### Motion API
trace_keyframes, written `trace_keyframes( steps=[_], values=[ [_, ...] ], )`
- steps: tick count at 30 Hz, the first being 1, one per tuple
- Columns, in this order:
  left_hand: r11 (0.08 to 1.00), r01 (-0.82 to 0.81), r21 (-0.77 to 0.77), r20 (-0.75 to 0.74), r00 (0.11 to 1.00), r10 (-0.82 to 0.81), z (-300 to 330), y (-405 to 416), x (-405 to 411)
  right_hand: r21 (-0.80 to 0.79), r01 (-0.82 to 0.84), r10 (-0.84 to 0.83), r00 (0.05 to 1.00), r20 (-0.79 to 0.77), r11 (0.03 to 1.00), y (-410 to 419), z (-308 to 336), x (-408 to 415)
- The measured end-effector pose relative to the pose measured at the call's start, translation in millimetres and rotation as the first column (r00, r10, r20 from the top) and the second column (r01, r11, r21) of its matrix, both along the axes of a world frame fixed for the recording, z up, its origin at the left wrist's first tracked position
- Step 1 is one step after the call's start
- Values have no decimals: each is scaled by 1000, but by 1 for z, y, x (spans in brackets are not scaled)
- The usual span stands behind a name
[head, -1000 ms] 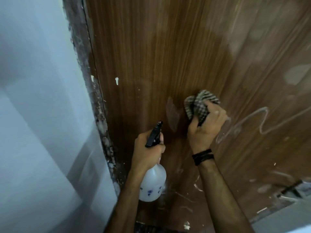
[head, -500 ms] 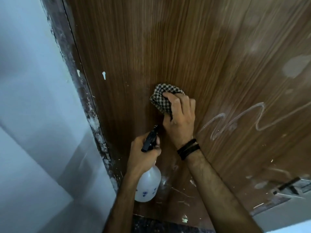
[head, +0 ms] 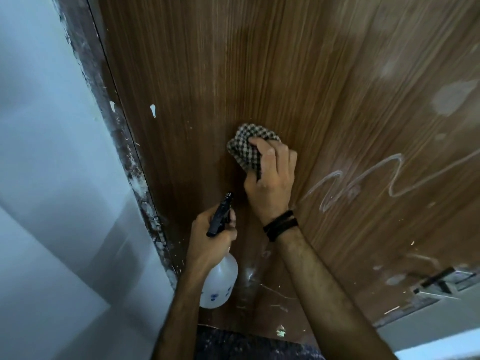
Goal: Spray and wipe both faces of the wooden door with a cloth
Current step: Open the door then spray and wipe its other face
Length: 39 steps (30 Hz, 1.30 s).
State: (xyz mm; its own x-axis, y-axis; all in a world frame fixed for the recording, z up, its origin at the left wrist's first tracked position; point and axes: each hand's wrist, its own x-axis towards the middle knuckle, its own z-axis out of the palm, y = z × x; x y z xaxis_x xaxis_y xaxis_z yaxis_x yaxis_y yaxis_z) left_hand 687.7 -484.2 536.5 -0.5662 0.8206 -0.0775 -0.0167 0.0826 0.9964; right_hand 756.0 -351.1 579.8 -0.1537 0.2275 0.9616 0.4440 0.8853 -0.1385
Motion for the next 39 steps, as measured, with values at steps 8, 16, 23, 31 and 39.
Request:
trace_keyframes(
  steps=[8, 16, 23, 31, 39],
  values=[
    [999, -30, -34, -10, 999, 30, -19, 7, 6, -189, 72, -26, 971, 238, 979, -17, -108, 35],
    [986, 145, -77, -118, 981, -154, -37, 30, 59, -481, -4, -132, 959, -249, 877, 4, -102, 113],
    [976, 186, -115, -146, 968, -202, -37, 51, 97, -293, 149, -219, 950, -223, 944, 38, -81, 154],
    [984, 145, -100, -168, 973, -161, -26, 62, 109, -284, 143, -175, 980, -93, 948, 29, -106, 151],
    [1000, 16, -15, -51, 999, -17, -17, 49, 116, 30, 71, -63, 976, -209, 997, 52, -37, 138]
  ],
)
